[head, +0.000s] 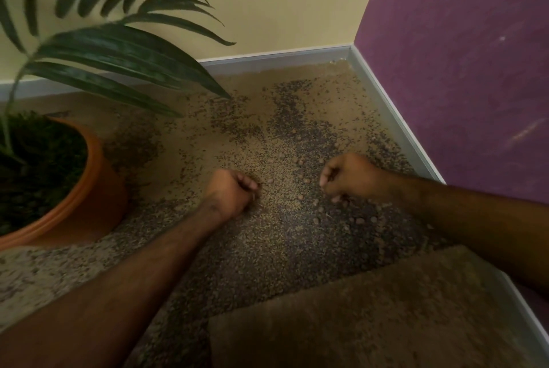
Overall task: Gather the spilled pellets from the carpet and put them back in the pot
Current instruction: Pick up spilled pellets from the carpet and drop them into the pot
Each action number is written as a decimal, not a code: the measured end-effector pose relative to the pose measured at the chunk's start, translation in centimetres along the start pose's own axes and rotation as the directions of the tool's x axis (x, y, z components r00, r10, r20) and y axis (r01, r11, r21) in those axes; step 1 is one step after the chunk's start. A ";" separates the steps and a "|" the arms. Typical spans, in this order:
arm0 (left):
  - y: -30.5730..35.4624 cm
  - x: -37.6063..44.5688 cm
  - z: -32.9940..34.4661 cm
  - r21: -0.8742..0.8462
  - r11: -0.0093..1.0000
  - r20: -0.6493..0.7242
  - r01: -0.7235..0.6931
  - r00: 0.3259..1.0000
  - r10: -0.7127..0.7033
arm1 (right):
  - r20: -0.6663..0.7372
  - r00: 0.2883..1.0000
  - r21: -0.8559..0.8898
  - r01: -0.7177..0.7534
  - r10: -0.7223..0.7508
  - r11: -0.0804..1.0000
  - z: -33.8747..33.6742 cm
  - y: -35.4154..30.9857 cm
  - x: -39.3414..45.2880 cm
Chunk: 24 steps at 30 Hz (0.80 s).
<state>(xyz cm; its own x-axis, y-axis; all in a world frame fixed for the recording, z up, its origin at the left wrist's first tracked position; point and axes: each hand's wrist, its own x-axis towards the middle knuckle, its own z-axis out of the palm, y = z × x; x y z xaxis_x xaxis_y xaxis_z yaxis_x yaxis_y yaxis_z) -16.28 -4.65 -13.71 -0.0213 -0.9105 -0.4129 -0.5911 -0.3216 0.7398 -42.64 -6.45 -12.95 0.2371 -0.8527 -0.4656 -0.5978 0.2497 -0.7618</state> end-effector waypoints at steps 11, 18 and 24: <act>2.8 -3.1 -4.1 0.014 0.998 -0.040 -0.062 0.997 0.063 | 0.009 1.000 0.601 -0.022 0.021 0.799 1.5 -7.0 -1.5; 1.8 -8.8 -12.4 0.033 0.995 -0.098 -0.095 0.990 0.097 | 0.109 0.988 0.588 0.026 -0.112 0.808 5.3 -14.5 -2.3; -3.5 -13.6 -17.0 -0.120 0.992 -0.376 -0.046 0.927 -0.003 | 0.294 0.941 0.450 0.017 -0.166 0.893 10.2 -21.2 -1.4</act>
<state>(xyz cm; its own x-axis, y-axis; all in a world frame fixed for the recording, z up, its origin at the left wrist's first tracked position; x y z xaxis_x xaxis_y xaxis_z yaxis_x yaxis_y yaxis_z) -0.18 4.49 -1.64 0.2846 -0.9406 -0.1851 -0.4887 -0.3084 0.8161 -22.52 -5.83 -0.74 0.5476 -0.7090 -0.4443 -0.1855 0.4149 -0.8908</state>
